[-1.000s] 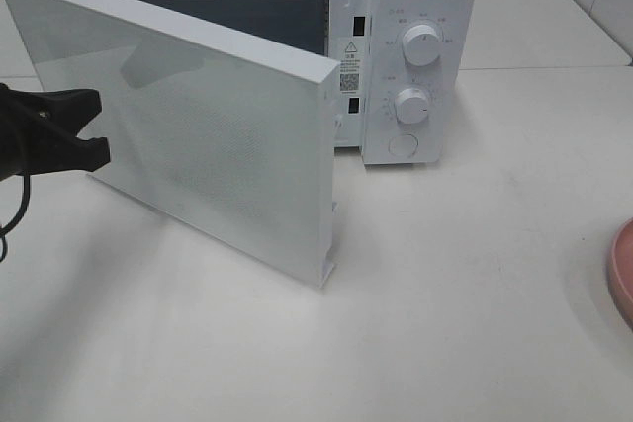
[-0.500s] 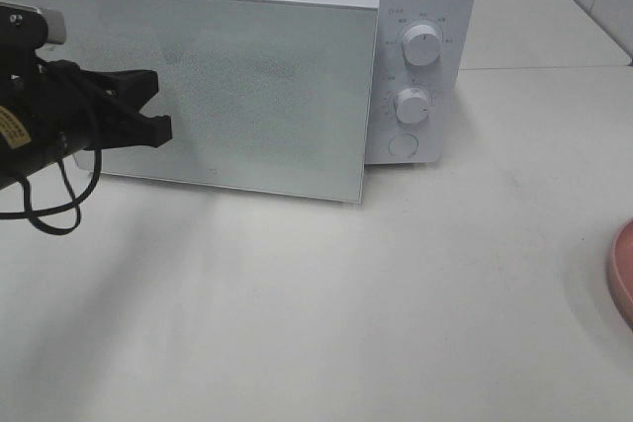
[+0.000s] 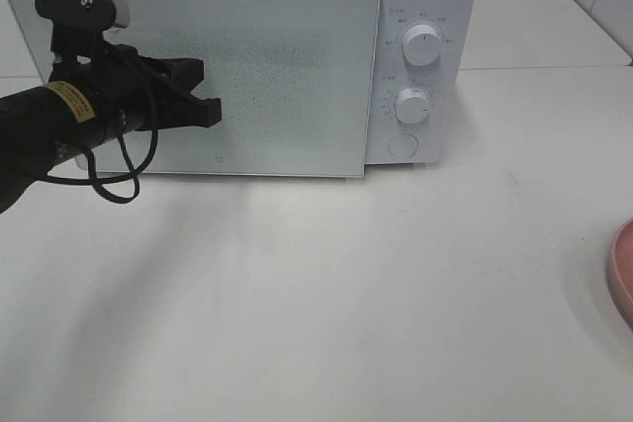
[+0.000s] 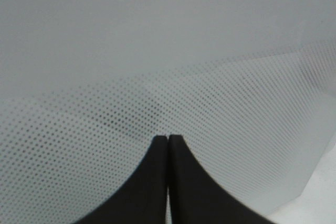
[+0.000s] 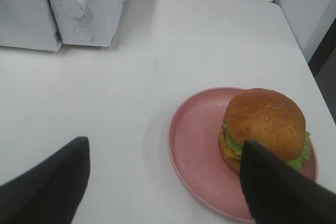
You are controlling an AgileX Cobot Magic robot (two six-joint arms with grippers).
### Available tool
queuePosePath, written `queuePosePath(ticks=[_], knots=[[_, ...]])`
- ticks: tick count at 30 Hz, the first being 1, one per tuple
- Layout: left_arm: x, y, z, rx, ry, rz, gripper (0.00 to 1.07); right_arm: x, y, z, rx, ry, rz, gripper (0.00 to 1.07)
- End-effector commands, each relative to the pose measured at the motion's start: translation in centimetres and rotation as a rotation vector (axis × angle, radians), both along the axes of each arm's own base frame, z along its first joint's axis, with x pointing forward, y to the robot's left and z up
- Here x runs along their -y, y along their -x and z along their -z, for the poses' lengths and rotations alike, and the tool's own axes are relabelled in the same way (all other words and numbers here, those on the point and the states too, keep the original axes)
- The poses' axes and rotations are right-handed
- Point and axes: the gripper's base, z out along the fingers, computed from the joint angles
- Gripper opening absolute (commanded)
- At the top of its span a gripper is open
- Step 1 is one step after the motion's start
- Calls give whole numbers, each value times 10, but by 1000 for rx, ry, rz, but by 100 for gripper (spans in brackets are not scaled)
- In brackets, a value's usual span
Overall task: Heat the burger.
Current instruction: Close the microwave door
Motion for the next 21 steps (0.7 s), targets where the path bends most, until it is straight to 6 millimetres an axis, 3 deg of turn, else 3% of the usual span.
queuePosePath(ticks=[1,12,21], knots=[[6,-9,-4,6,2,-8,0,0,4,1,21,-2,7,76],[24,-29,-9,14,5,1,0,0,4,1,21,-2,7,76],[55,-41,-10,24,10,40,0,0,4,1,21,-2,7,75]])
